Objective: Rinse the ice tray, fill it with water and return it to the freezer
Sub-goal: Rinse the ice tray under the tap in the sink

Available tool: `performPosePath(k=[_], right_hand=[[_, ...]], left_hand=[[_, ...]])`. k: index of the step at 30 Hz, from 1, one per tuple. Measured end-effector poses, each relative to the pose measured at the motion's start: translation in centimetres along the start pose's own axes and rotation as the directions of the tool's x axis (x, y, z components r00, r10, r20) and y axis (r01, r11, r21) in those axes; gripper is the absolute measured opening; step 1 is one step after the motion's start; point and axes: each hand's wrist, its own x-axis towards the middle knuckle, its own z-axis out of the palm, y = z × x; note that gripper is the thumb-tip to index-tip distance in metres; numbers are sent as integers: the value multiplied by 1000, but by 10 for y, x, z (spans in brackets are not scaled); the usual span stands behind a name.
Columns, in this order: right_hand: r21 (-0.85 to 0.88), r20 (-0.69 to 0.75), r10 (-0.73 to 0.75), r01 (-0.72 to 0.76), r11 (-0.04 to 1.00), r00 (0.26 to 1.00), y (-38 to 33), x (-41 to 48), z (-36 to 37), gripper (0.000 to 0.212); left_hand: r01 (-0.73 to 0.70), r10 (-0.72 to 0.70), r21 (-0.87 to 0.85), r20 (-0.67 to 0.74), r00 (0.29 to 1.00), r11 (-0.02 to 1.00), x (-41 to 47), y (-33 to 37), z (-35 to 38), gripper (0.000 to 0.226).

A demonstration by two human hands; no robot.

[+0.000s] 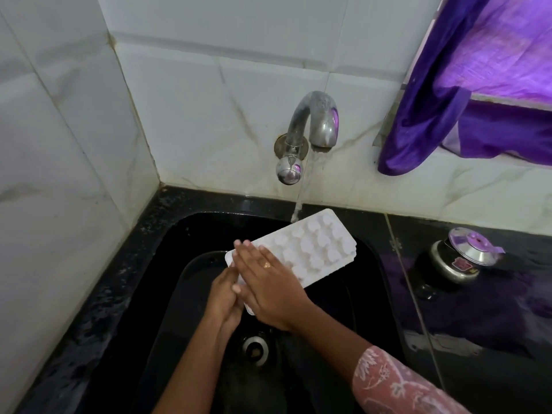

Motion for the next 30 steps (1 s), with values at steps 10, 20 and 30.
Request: performPosePath(k=[10, 20, 30], right_hand=[[-27, -39, 189, -190, 981, 981, 58, -19, -16, 73], [535, 28, 691, -594, 600, 723, 85, -2, -41, 75], [944, 219, 655, -327, 46, 723, 69, -43, -57, 38]], left_hand=[[2, -7, -175, -24, 1000, 985, 0, 0, 3, 33], [9, -16, -57, -110, 994, 998, 1, -5, -27, 51], [43, -49, -153, -37, 998, 987, -18, 17, -33, 67]])
